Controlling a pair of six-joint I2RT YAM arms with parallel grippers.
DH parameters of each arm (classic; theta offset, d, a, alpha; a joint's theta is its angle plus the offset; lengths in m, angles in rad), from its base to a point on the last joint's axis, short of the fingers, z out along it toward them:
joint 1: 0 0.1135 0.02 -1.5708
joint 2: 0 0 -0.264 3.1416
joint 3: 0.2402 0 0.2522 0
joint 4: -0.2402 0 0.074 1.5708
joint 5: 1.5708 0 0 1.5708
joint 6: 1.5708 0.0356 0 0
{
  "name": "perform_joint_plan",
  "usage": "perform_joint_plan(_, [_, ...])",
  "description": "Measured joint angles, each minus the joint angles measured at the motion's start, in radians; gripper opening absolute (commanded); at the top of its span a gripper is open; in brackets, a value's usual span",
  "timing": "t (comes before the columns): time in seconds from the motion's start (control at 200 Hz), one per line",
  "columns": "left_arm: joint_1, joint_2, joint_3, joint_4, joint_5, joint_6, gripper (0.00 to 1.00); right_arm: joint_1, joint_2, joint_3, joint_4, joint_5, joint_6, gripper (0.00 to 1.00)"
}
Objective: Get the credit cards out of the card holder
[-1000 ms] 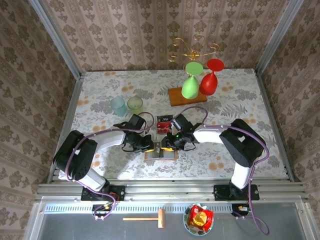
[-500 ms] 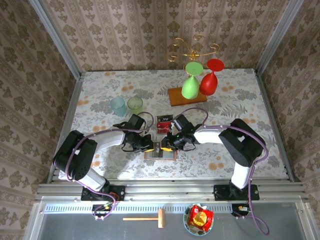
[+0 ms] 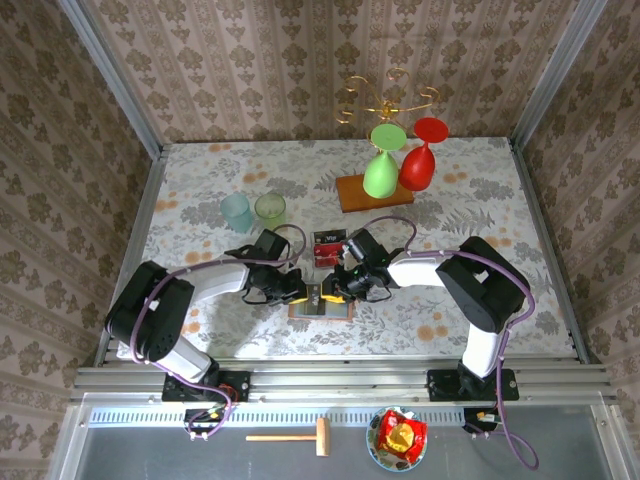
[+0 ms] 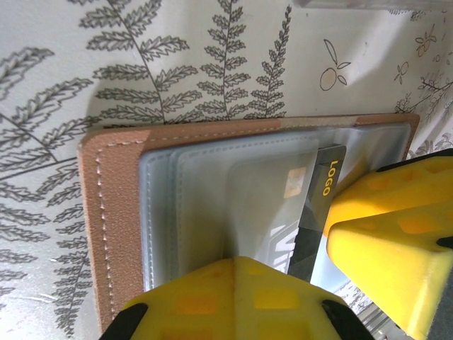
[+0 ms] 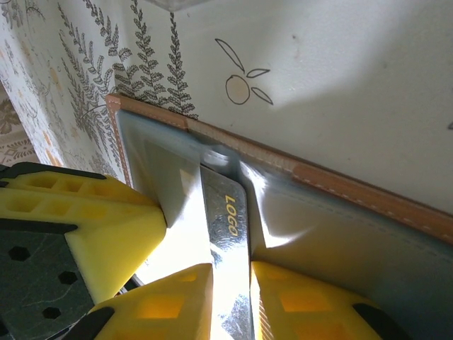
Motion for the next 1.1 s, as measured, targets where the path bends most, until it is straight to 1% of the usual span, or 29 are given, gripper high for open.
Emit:
perform_joint_plan(0.235, [0.0,-0.003,-0.04,0.089,0.02,-0.031,0.06,0.002,0.0,0.0,0.0,-0.002,0.002,0.22])
perform_joint_plan(0.365, [0.004,-0.013,-0.073,0.15,0.034,-0.057,0.06,0.006,0.0,0.0,0.0,-0.002,0.015,0.19])
perform_joint_plan(0.485, [0.006,-0.024,-0.092,0.175,0.038,-0.072,0.06,0.011,-0.005,0.0,-0.01,0.0,0.029,0.14])
perform_joint_plan(0.705, [0.01,-0.051,-0.098,0.14,0.012,-0.074,0.06,0.016,-0.04,0.0,-0.029,0.003,0.026,0.07])
perform_joint_plan(1.01, [0.019,-0.088,-0.114,0.103,-0.011,-0.072,0.07,0.006,-0.096,-0.027,-0.066,0.004,0.007,0.05])
perform_joint_plan(1.1, [0.019,-0.095,-0.115,0.099,-0.014,-0.075,0.09,-0.002,-0.122,-0.036,-0.086,0.008,-0.009,0.04])
